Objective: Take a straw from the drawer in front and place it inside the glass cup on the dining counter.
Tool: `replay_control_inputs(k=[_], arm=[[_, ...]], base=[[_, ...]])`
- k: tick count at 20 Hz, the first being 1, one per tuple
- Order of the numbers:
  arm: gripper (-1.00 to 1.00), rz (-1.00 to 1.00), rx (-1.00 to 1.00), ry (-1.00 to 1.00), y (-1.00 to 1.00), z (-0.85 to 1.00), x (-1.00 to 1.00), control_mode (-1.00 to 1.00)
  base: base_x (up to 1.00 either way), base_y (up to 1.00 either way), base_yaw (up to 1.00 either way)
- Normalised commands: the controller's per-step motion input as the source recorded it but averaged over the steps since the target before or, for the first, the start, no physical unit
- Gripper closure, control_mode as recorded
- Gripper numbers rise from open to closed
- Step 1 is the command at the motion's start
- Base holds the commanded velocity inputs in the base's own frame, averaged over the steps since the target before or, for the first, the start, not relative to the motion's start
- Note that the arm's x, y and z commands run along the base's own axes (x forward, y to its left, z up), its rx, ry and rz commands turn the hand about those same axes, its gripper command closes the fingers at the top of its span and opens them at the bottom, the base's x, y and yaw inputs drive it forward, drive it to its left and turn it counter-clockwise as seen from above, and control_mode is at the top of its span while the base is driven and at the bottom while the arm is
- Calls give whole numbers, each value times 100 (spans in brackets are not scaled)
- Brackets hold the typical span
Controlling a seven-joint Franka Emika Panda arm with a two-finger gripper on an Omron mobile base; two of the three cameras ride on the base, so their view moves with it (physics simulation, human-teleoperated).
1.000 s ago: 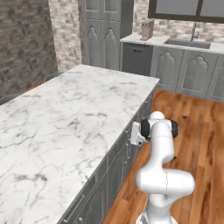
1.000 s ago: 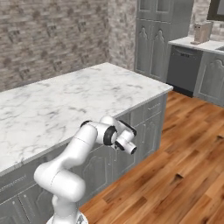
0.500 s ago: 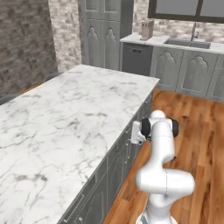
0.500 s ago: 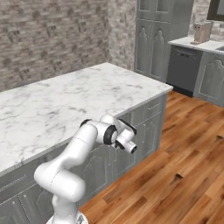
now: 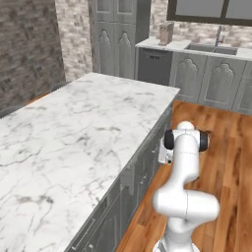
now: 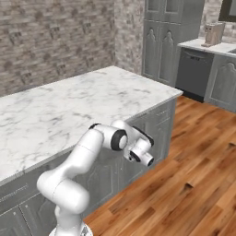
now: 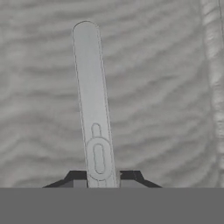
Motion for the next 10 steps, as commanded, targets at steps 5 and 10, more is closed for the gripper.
replay_control_inputs(k=[5, 10], arm=[[100, 3, 0, -2, -100, -18, -95, -100], [100, 7, 0, -4, -100, -23, -100, -100]], base=[[0, 0, 0], [0, 0, 0]])
